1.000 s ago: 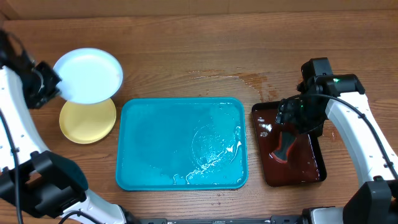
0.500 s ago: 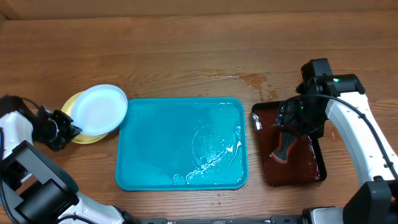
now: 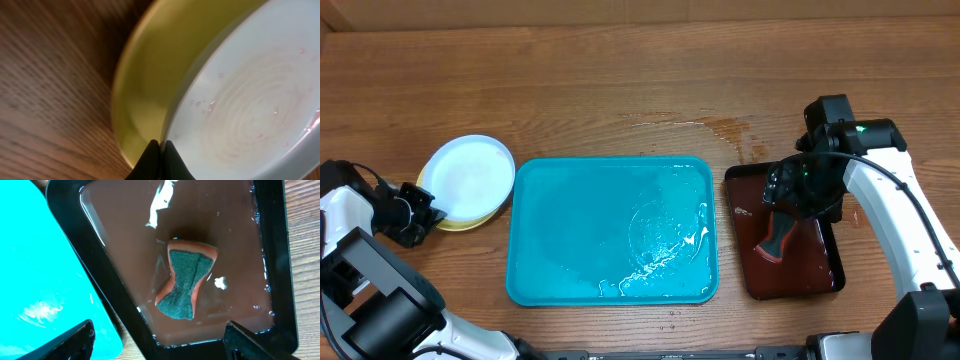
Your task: Clean dirty plates on tray and stack at the side
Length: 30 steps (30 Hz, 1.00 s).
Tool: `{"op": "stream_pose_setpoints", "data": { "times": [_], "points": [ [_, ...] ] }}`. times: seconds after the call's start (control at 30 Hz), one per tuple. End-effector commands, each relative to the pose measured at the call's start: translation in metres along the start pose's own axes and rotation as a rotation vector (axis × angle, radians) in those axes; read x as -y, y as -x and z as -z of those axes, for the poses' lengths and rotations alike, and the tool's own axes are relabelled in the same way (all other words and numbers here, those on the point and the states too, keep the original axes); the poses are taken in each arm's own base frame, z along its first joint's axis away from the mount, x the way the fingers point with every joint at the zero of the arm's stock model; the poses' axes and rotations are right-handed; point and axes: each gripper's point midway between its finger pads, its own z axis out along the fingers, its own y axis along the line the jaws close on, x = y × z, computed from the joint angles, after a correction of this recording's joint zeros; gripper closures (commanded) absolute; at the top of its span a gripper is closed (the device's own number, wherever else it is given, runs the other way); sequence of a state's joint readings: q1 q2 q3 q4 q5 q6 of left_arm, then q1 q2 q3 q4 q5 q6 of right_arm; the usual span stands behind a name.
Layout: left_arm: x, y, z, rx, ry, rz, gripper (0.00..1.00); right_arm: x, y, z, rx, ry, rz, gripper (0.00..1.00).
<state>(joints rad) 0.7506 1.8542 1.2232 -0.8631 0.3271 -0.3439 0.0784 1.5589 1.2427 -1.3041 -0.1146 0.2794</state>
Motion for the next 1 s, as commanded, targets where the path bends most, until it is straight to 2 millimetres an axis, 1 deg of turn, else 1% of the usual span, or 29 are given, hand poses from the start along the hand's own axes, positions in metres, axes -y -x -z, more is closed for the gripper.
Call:
{"op": "stream_pose_setpoints", "data": {
  "times": [0.0, 0.27, 0.4, 0.43, 0.47, 0.5, 0.53, 0.57, 0.6, 0.67, 0.77, 0.87, 0.97],
  "points": [
    [-0.019, 0.009, 0.01, 0.073, 0.109, 0.061, 0.95, -0.001, 0.005, 0.008, 0.03, 0.002, 0.016, 0.16],
    [-0.033, 0.013, 0.013, 0.103, 0.194, 0.083, 0.96, -0.001, 0.005, 0.008, 0.03, 0.002, 0.022, 0.15],
    [-0.032, 0.013, 0.013, 0.104, 0.189, 0.082, 0.95, -0.001, 0.005, 0.008, 0.03, 0.002, 0.022, 0.14],
    [-0.031, 0.012, 0.013, 0.1, 0.18, 0.079, 0.87, -0.001, 0.005, 0.008, 0.03, 0.002, 0.022, 0.14],
    [-0.03, 0.012, 0.012, 0.1, 0.18, 0.079, 0.74, -0.001, 0.005, 0.008, 0.03, 0.002, 0.022, 0.13],
    [-0.029, 0.013, 0.012, 0.099, 0.174, 0.079, 0.57, -0.001, 0.005, 0.008, 0.03, 0.002, 0.022, 0.11],
    [-0.028, 0.013, 0.012, 0.099, 0.167, 0.078, 0.45, -0.001, 0.005, 0.008, 0.03, 0.002, 0.022, 0.11],
    [-0.027, 0.013, 0.012, 0.099, 0.164, 0.078, 0.27, -0.001, 0.005, 0.008, 0.03, 0.002, 0.022, 0.09],
    [-0.026, 0.013, 0.013, 0.098, 0.159, 0.077, 0.15, -0.001, 0.005, 0.008, 0.03, 0.002, 0.023, 0.08],
    [-0.022, 0.014, 0.014, 0.098, 0.141, 0.074, 0.08, -0.001, 0.005, 0.008, 0.032, 0.002, 0.023, 0.03],
    [-0.013, 0.017, 0.02, 0.109, 0.114, 0.053, 0.06, -0.002, 0.008, 0.008, 0.042, 0.005, 0.032, 0.0],
    [0.001, 0.019, 0.035, 0.146, 0.093, 0.008, 0.06, -0.004, 0.013, 0.008, 0.062, 0.012, 0.052, 0.0],
    [0.023, 0.019, 0.057, 0.207, 0.066, -0.09, 0.06, -0.007, 0.021, 0.009, 0.096, 0.023, 0.072, 0.0]
  ]
}}
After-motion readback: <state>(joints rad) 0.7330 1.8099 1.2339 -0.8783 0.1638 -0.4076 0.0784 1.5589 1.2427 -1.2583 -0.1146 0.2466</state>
